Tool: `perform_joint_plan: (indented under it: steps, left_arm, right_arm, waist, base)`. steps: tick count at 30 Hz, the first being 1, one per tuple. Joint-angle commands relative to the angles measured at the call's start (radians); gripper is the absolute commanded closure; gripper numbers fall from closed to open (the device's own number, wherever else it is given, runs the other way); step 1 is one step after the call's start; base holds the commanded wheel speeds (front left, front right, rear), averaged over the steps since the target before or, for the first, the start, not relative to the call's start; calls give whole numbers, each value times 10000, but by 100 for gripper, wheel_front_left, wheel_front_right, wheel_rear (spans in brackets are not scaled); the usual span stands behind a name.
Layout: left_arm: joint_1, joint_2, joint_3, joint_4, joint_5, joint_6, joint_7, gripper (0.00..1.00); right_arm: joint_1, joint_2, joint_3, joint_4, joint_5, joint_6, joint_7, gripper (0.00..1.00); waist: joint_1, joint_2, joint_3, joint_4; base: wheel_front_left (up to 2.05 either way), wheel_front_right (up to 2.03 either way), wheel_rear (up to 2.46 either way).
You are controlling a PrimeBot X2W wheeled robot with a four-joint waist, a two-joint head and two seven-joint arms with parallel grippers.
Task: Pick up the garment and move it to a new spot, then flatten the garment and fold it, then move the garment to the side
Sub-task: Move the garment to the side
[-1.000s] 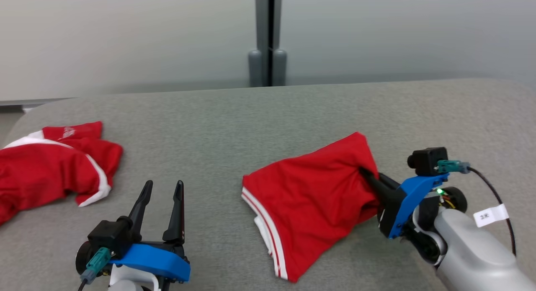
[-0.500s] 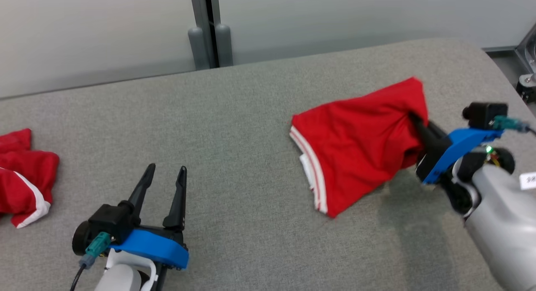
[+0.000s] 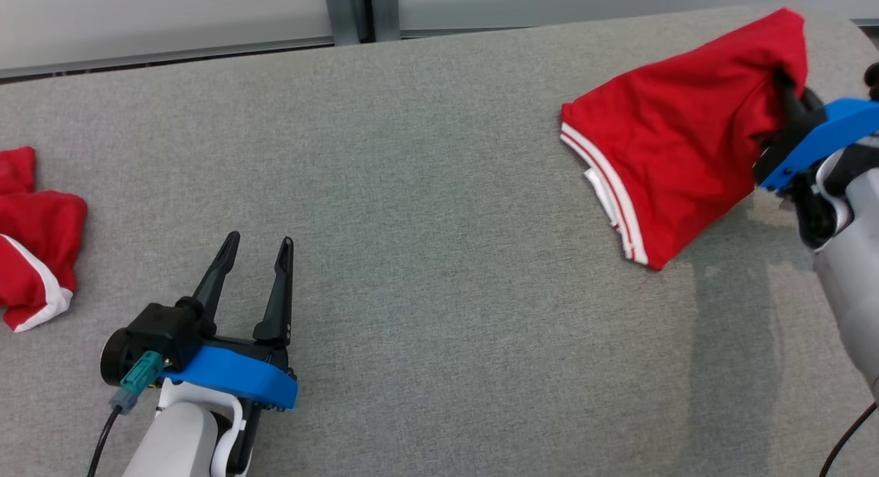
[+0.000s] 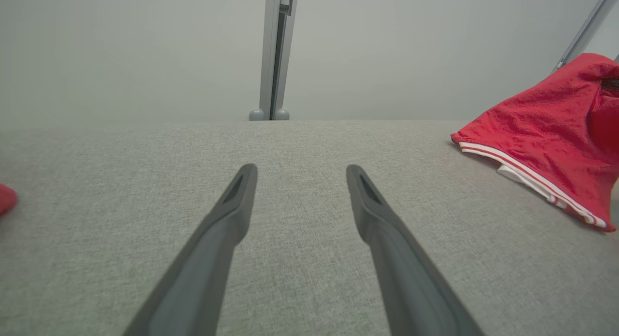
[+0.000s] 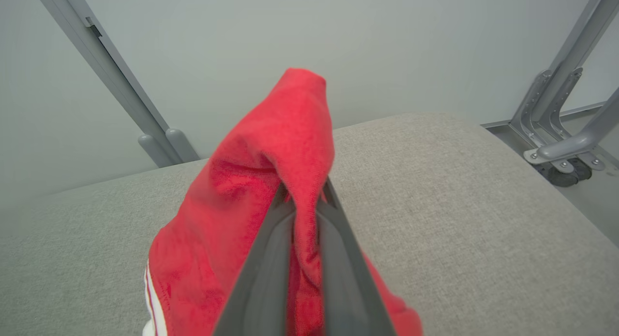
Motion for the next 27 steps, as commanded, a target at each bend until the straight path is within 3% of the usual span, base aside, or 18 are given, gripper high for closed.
perform_joint_plan:
  steps: [1,11,18,19,20,27]
  left_arm:
    - [-234,26,36,-14,-45,-14,-44,0]
    - [-369,-3,158,-49,-75,-14,-44,0]
    - [-485,40,114,-18,-97,-14,-44,0]
    - [-481,39,108,0,-102,-14,-44,0]
    - [-475,33,106,20,-104,-14,-44,0]
    - [-290,-52,132,144,-77,-14,-44,0]
  right_arm:
    - [-374,-129,-194,209,-159,0,-123,100]
    - [-697,-468,-1280,536,-1142,1,-112,100]
    - [-568,-292,-2114,538,-1944,1,-40,100]
    - [-536,-254,-2239,538,-2074,1,-35,66]
    - [-502,-222,-2361,538,-2214,1,-57,0]
    - [-438,29,-2908,538,-3179,1,-339,0]
  waist:
    - [-2,-2,123,94]
    - [-2,-2,412,96]
    - [-2,-2,500,77]
    - [-2,-2,495,79]
    - [-2,-2,482,82]
    - [-2,-2,121,99]
  base:
    - [0,0,0]
    - [0,0,0]
    - [0,0,0]
    - [0,0,0]
    - [0,0,0]
    - [0,0,0]
